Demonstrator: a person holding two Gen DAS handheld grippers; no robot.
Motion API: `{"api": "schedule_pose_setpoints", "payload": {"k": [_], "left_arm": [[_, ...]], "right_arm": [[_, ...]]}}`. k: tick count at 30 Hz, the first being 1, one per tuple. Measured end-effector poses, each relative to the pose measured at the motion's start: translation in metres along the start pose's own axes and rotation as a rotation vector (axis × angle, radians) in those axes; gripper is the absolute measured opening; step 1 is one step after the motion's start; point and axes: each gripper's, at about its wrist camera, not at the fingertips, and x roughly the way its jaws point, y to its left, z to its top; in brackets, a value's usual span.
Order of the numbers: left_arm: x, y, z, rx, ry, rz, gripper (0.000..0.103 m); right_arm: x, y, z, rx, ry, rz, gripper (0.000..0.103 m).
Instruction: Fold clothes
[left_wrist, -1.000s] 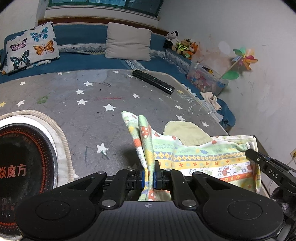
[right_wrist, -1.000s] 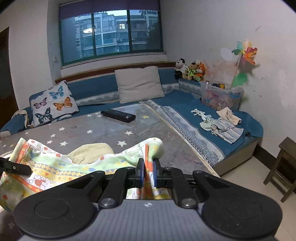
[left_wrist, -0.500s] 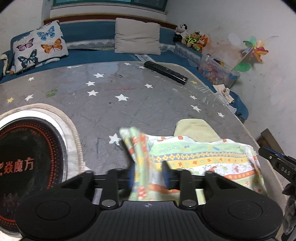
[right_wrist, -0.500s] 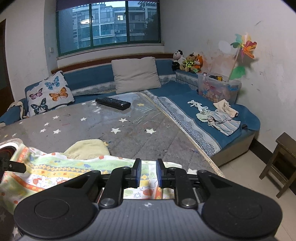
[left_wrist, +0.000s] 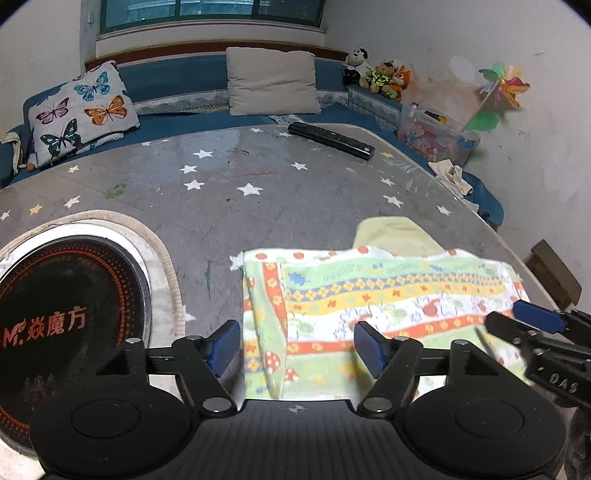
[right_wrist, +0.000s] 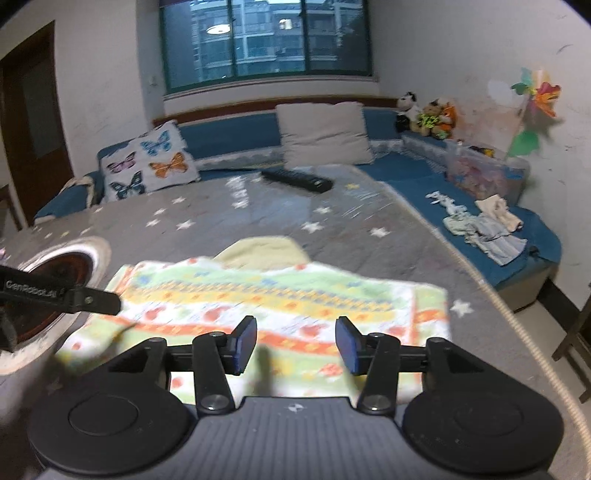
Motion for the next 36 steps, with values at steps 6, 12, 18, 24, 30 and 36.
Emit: {"api": "schedule_pose_setpoints", "payload": {"k": [6, 12, 18, 24, 30, 36], "left_arm": [[-0.003, -0.003, -0.012, 0.024, -0.002, 0.013, 0.084], [-0.006, -0.005, -0.023, 0.039, -0.004, 0.03, 0.092], [-0.015, -0.005, -0.031, 0.045, -0.018, 0.031, 0.1], [-0.025, -0.004, -0.04, 0.051, -0.032, 0.032, 0.103], [-0.035, -0.004, -0.048, 0.057, -0.046, 0.033, 0.103], [-0.042, -0.005, -0.057, 0.063, -0.056, 0.031, 0.103]], "right_arm": [[0.003, 0.017, -0.014, -0.033, 0.027, 0.007, 0.052], [-0.003, 0.023, -0.021, -0.036, 0.027, -0.002, 0.056], [-0.01, 0.025, -0.025, -0.035, 0.029, -0.021, 0.06], [-0.017, 0.027, -0.028, -0.014, 0.028, -0.023, 0.061], [-0.024, 0.032, -0.033, -0.01, 0.025, -0.032, 0.078], [-0.031, 0.037, -0.04, -0.012, 0.022, -0.041, 0.082]]}}
